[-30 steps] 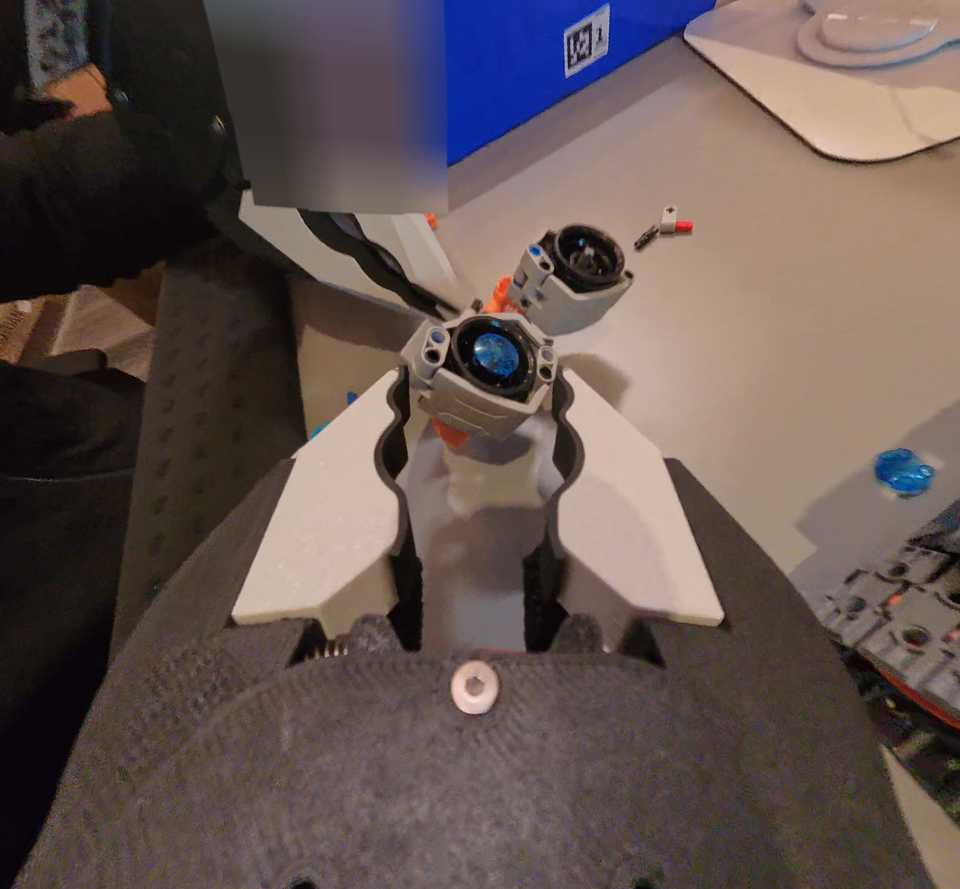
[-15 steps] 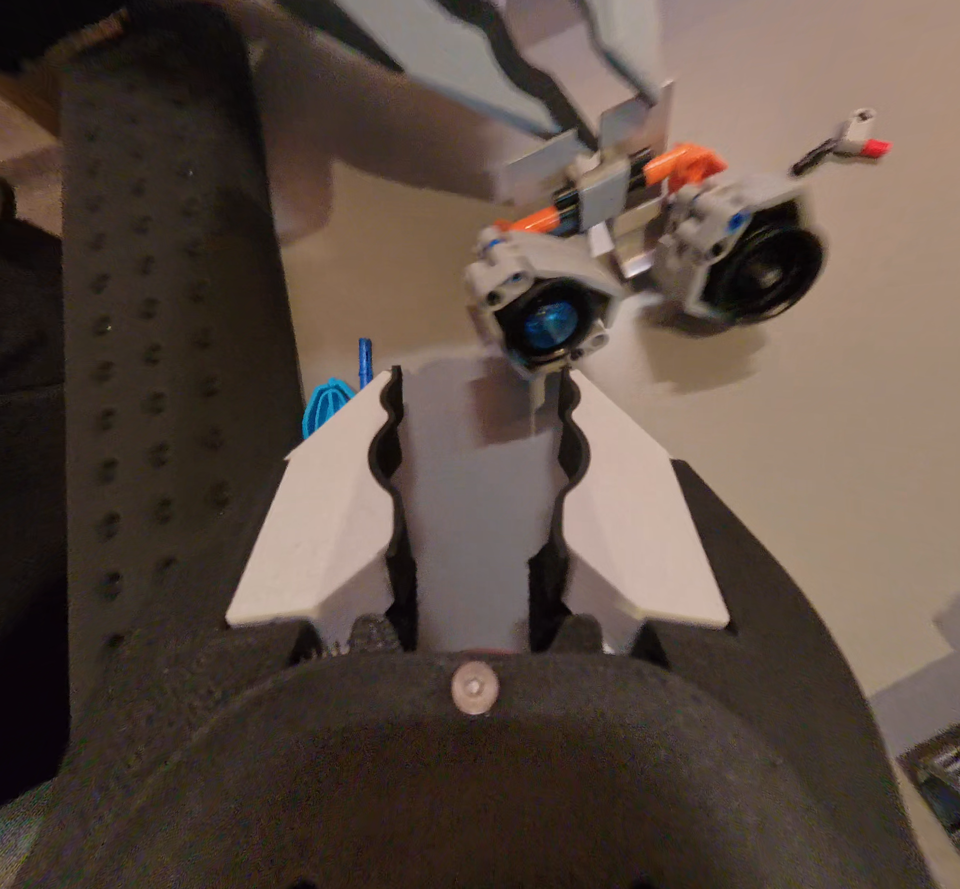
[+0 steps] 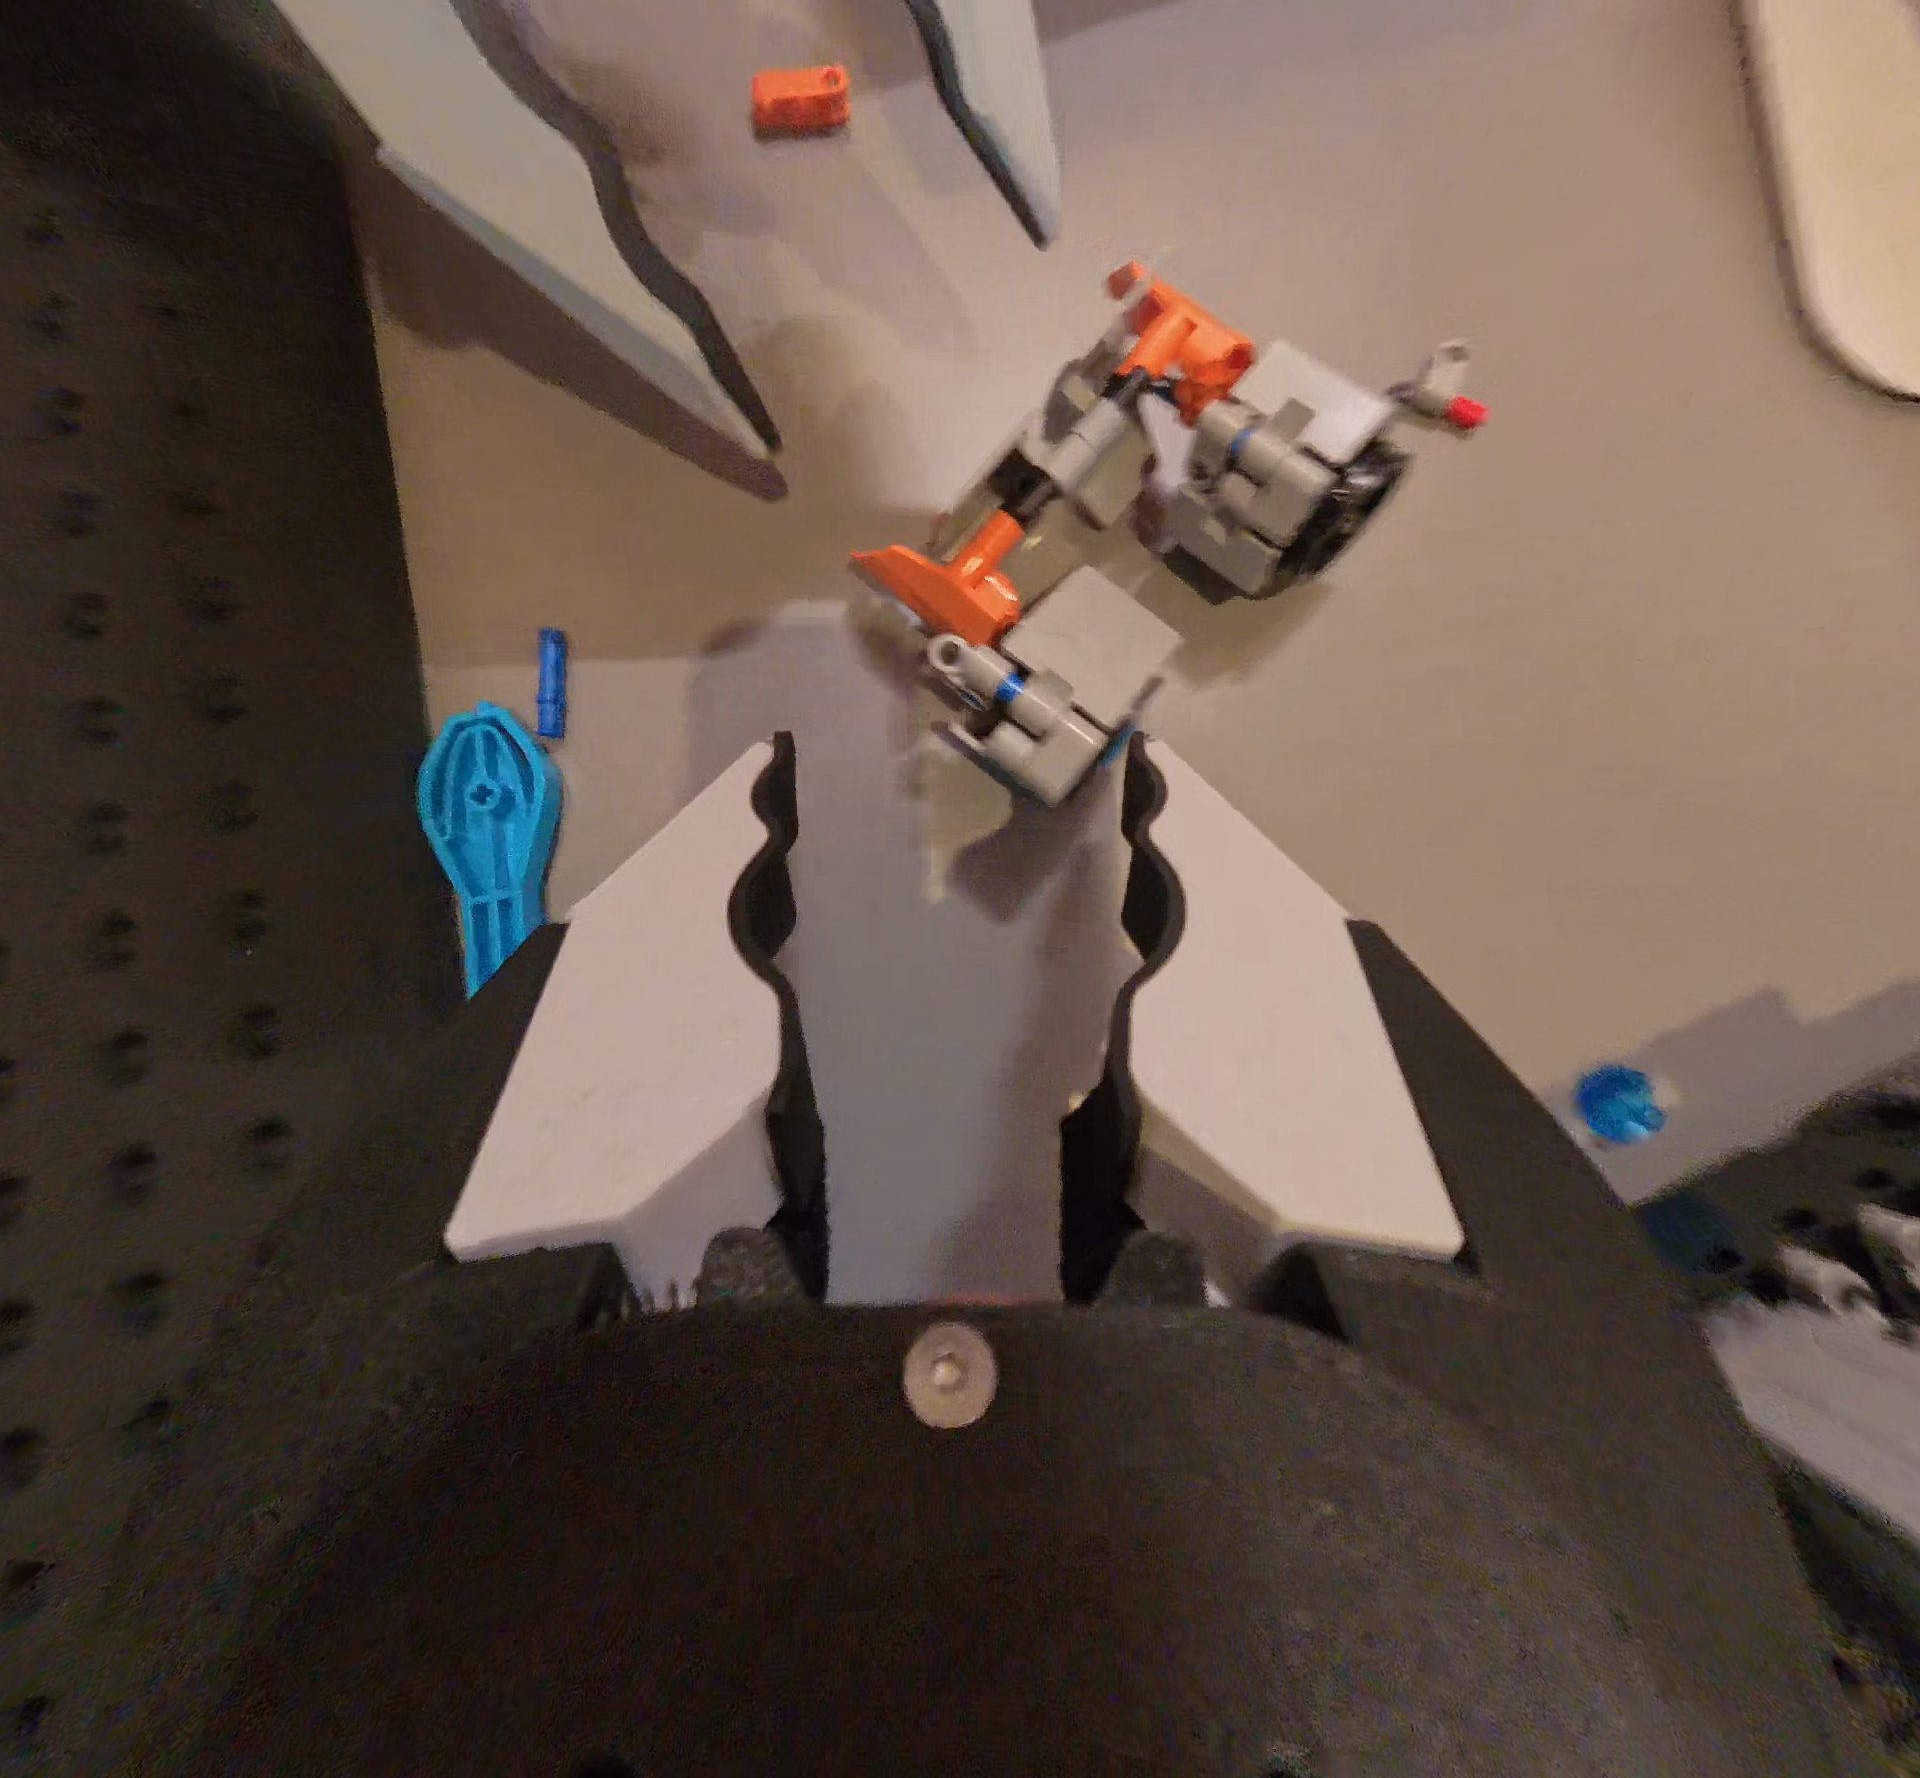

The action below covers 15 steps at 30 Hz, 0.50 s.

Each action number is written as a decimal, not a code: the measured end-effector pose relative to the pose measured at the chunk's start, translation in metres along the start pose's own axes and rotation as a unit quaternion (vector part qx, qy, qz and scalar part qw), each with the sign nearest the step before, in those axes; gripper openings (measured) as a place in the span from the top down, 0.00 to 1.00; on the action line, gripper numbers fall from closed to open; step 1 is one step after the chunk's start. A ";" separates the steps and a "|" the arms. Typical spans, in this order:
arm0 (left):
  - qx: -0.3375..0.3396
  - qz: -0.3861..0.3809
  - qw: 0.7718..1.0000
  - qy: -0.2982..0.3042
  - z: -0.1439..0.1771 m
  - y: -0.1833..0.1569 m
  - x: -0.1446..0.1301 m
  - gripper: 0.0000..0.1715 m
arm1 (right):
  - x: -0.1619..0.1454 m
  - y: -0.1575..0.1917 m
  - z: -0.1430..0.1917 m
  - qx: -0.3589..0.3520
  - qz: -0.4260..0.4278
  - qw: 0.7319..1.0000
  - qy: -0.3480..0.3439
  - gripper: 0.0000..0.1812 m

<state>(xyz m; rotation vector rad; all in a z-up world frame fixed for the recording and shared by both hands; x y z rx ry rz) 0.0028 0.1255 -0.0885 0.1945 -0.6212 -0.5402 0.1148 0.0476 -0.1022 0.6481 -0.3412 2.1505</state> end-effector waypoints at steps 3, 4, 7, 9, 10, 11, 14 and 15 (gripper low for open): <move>-0.026 0.046 0.999 -0.004 -0.007 0.000 0.002 0.64 | 0.009 0.019 -0.012 0.047 0.015 0.999 0.010 0.65; -0.034 0.061 0.998 -0.002 -0.008 0.002 0.000 0.66 | 0.013 0.029 -0.012 0.074 0.024 0.997 0.006 0.66; -0.081 0.098 0.991 -0.033 -0.002 0.007 -0.004 0.64 | 0.021 0.040 -0.003 0.099 0.047 0.994 -0.011 0.66; -0.089 0.112 0.989 -0.043 0.004 0.013 -0.006 0.61 | 0.024 0.024 0.007 0.067 0.033 0.997 -0.033 0.68; -0.085 0.117 0.988 -0.053 0.008 0.015 -0.006 0.61 | 0.027 0.013 0.013 0.040 0.026 0.998 -0.047 0.69; -0.079 0.119 0.988 -0.057 0.010 0.017 -0.005 0.62 | 0.029 0.004 0.017 0.020 0.020 0.998 -0.054 0.69; -0.067 0.113 0.990 -0.043 0.008 0.015 -0.004 0.60 | 0.033 -0.025 0.013 -0.044 0.017 0.998 -0.044 0.64; -0.071 0.107 0.991 -0.040 0.007 0.011 -0.004 0.60 | 0.035 -0.032 0.008 -0.047 0.016 0.998 -0.044 0.63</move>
Point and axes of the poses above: each gripper's, where its closed fingertips meet, z back along the fingers, x out of its top, y = z × x across the jaws, the point moved 7 cm from there along z, back along the fingers, and after that the axes turned 6 degrees about y, right-handed, at the moved point
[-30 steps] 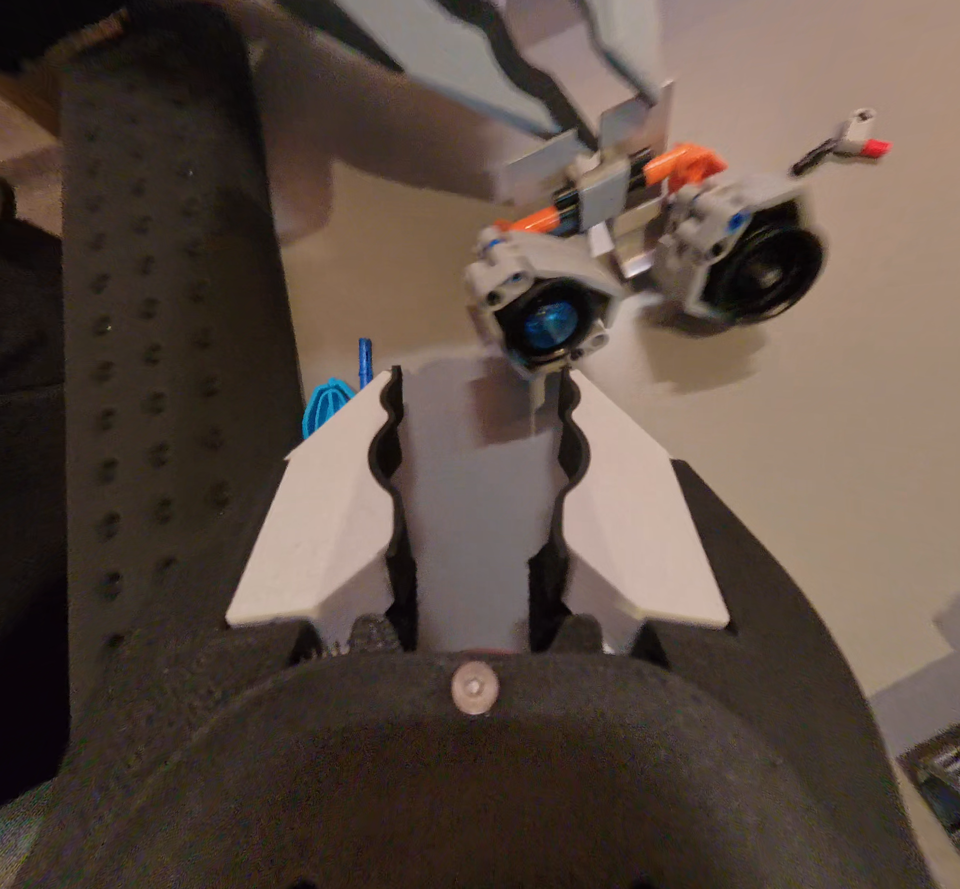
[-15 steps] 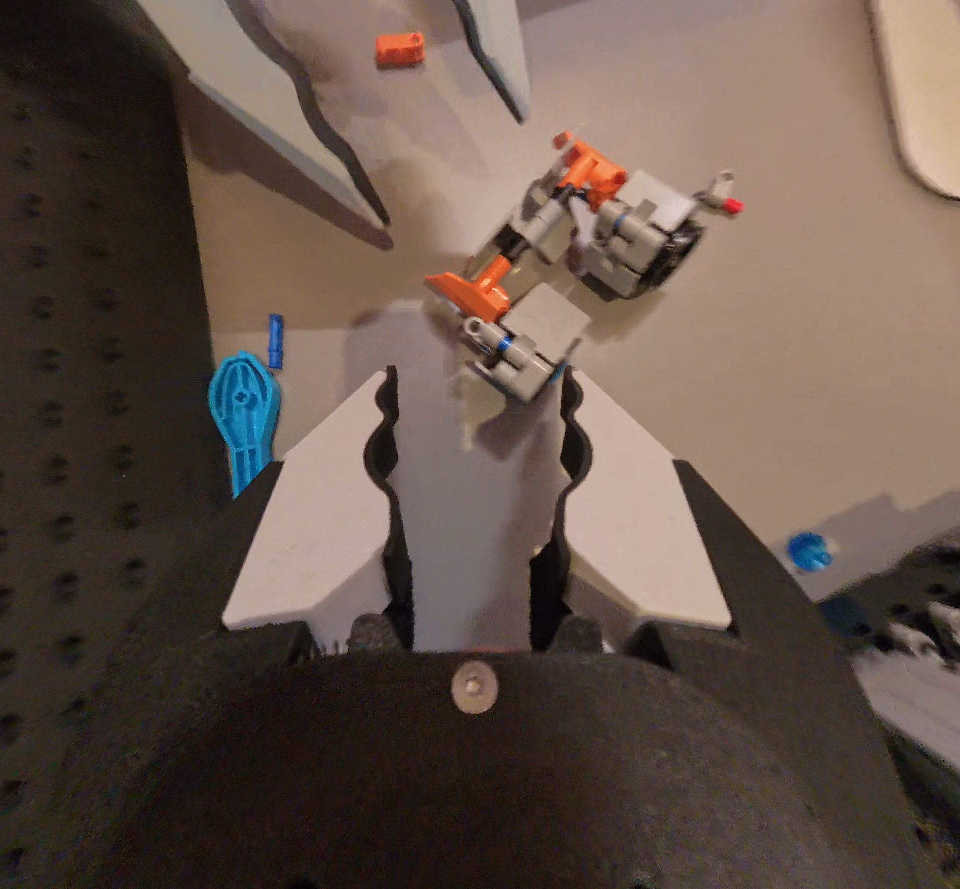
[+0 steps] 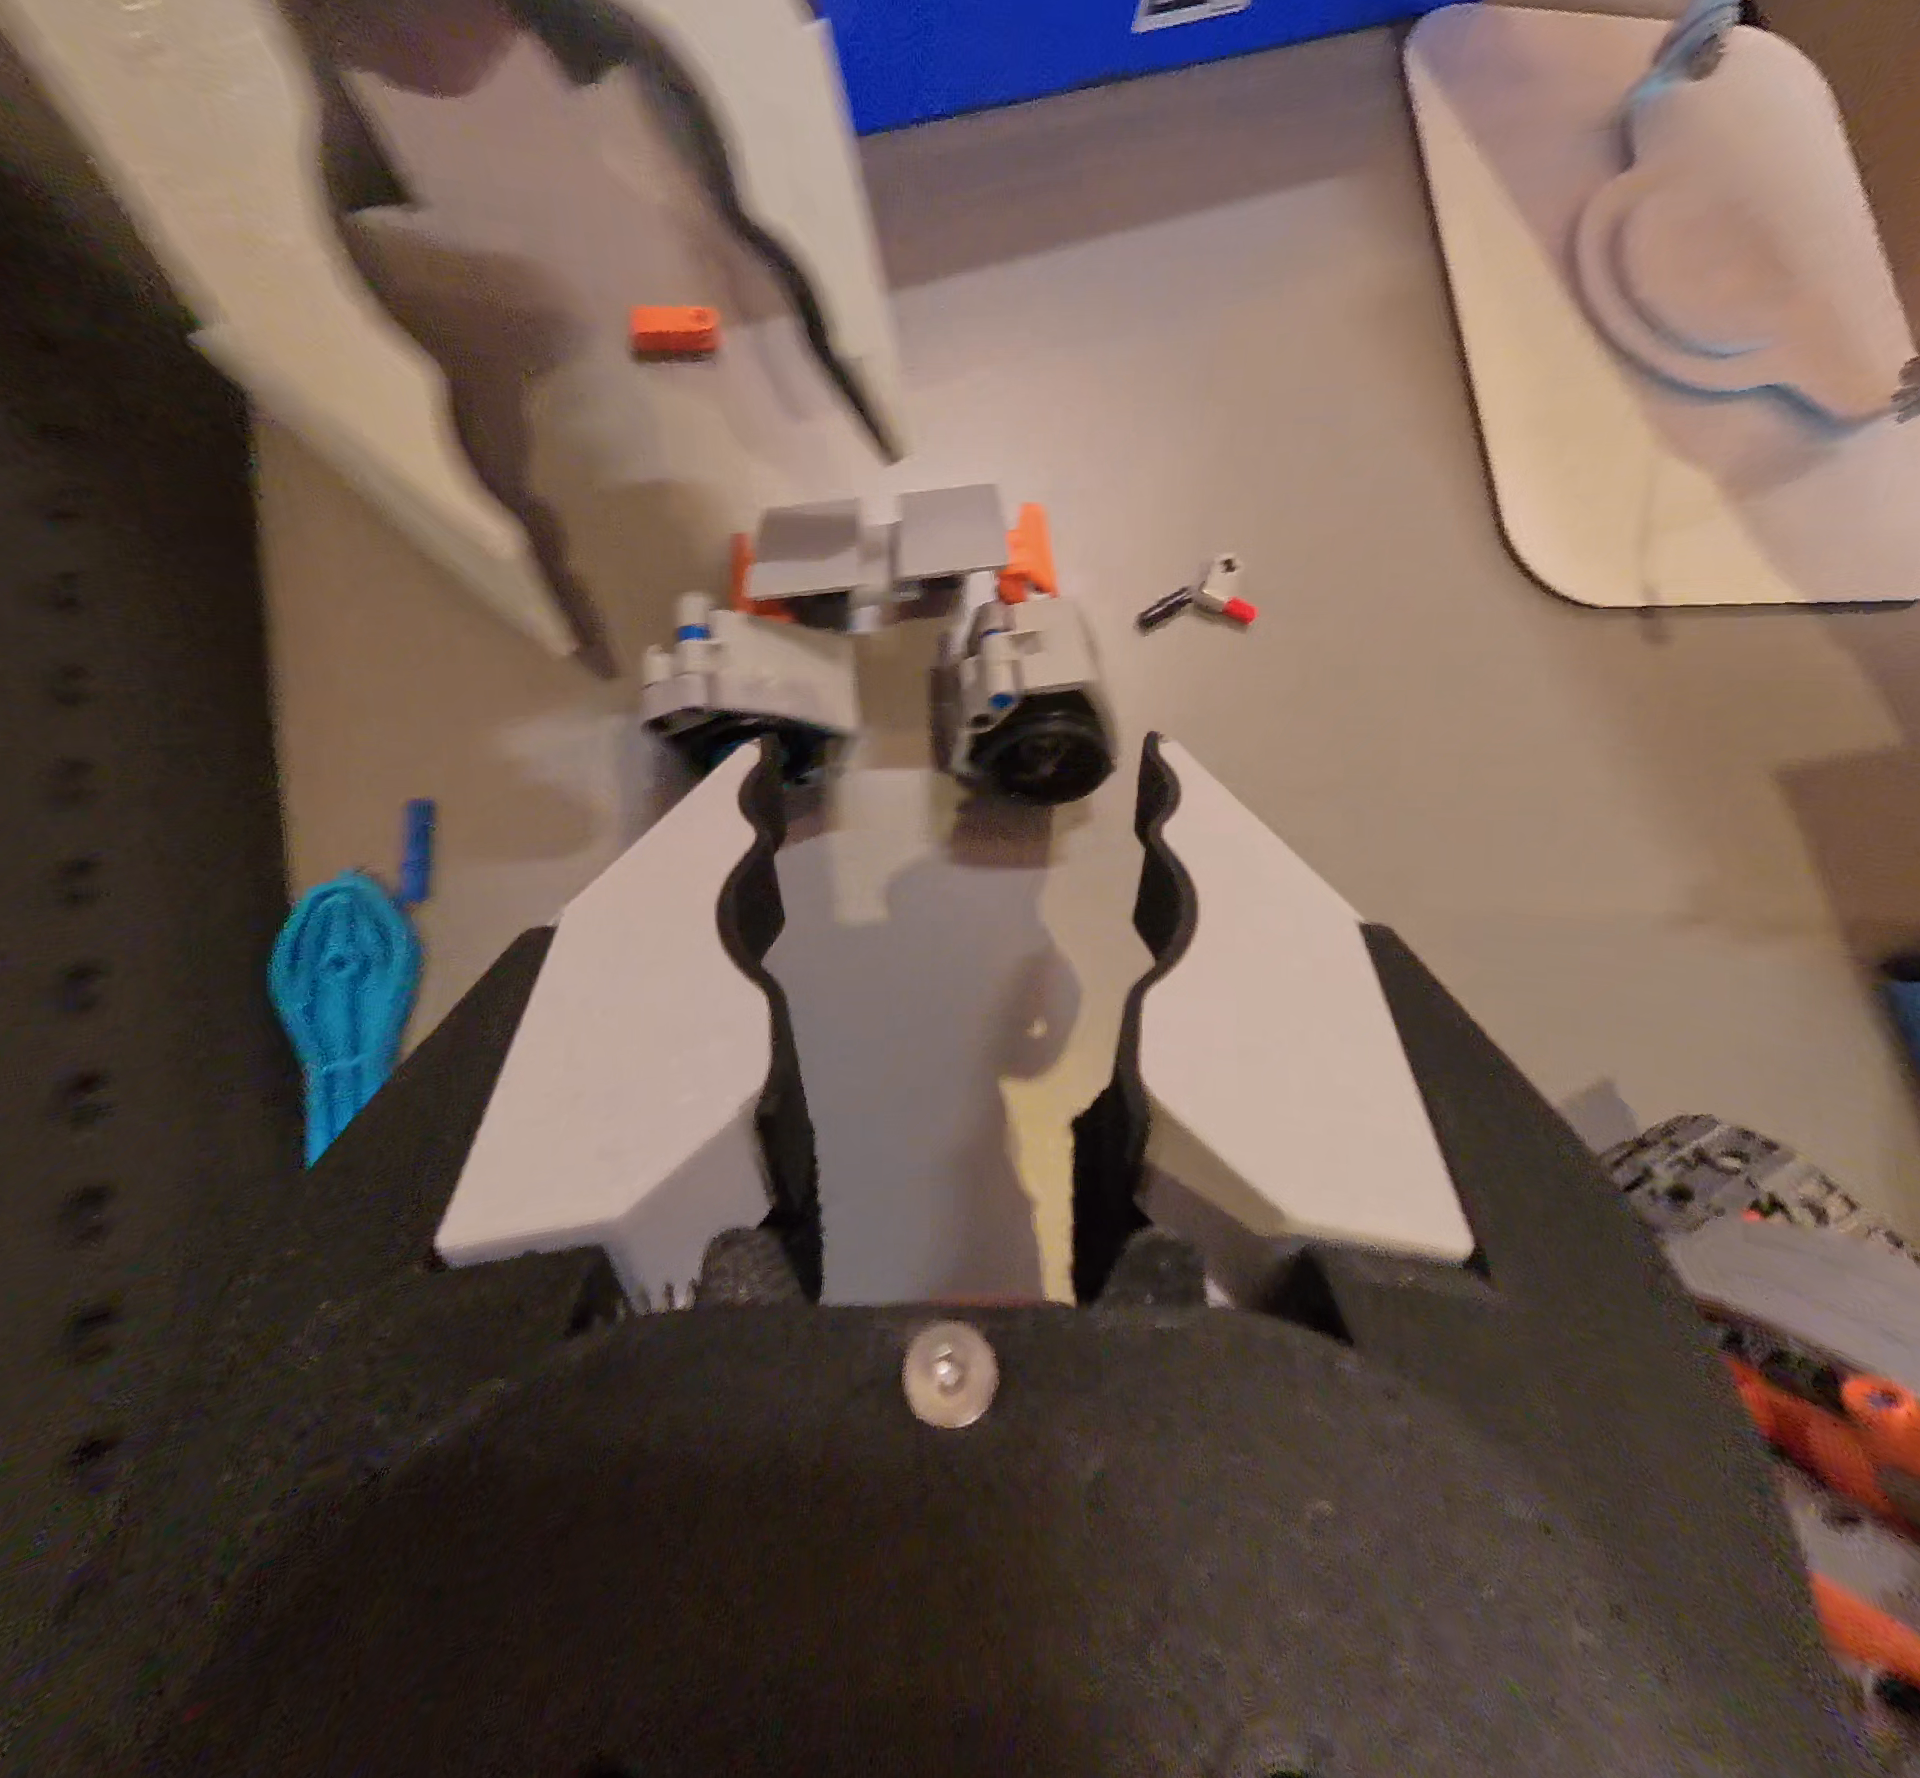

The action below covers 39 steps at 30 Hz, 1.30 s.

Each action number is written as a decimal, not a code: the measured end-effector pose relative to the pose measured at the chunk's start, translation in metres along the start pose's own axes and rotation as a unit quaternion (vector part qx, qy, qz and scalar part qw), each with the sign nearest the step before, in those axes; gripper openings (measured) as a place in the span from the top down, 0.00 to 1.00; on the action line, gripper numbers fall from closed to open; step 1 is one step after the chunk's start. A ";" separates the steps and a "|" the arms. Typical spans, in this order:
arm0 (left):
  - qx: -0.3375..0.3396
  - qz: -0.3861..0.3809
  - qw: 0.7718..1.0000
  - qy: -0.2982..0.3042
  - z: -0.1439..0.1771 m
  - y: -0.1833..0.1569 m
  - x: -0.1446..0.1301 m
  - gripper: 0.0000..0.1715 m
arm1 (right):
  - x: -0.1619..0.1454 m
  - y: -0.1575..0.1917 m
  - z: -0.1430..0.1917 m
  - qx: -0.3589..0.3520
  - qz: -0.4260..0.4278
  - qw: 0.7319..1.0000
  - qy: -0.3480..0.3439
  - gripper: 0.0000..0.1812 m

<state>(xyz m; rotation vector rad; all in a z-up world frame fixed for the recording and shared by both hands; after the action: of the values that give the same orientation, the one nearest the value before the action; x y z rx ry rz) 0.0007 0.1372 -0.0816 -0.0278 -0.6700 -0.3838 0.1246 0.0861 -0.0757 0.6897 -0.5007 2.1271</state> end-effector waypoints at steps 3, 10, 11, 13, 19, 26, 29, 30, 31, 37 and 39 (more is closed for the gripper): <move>0.006 -0.023 1.000 -0.017 0.000 -0.012 -0.001 0.54 | -0.002 -0.004 -0.019 0.048 -0.006 0.999 0.006 0.63; 0.046 -0.074 0.996 0.027 -0.011 -0.015 -0.017 0.48 | -0.008 0.021 -0.018 0.114 0.005 0.993 0.036 0.59; 0.041 -0.079 0.996 0.018 -0.009 -0.014 -0.018 0.47 | -0.009 0.024 -0.017 0.120 0.008 0.992 0.034 0.60; 0.046 -0.093 0.995 0.004 -0.006 -0.011 -0.018 0.46 | -0.011 0.028 -0.018 0.129 0.013 0.991 0.036 0.61; 0.133 -0.193 0.971 0.041 -0.013 -0.015 -0.024 0.53 | -0.008 0.037 -0.016 0.143 0.023 0.989 0.026 0.67; 0.180 -0.285 0.941 0.039 -0.012 -0.020 -0.032 0.66 | -0.002 0.031 -0.009 0.107 0.040 0.993 -0.001 0.66; 0.178 -0.292 0.939 0.024 -0.006 -0.021 -0.034 0.66 | 0.000 0.034 -0.012 0.092 0.063 0.994 -0.006 0.66; 0.178 -0.281 0.943 0.022 -0.002 -0.019 -0.035 0.63 | -0.001 0.034 -0.014 0.090 0.061 0.994 -0.001 0.66; 0.174 -0.265 0.948 0.020 0.003 -0.017 -0.037 0.59 | -0.003 0.034 -0.017 0.092 0.059 0.994 0.007 0.66; 0.170 -0.190 0.967 -0.002 0.022 -0.021 -0.051 0.56 | -0.008 0.034 -0.030 0.095 0.051 0.994 0.023 0.69; 0.198 -0.207 0.958 0.018 0.016 -0.023 -0.058 0.59 | -0.010 0.036 -0.036 0.099 0.048 0.994 0.030 0.72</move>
<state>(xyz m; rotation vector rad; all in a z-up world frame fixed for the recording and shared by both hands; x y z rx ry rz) -0.0588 0.1376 -0.1069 0.5076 -0.7063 -0.6447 0.0902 0.0795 -0.1133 0.7207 -0.2983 2.3016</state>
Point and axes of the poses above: each gripper's, where its closed fingertips meet, z back along the fingers, x out of its top, y = z × x across the jaws, the point moved 7 cm from there along z, back along the fingers, and after that the axes turned 6 degrees about y, right-handed, at the moved point
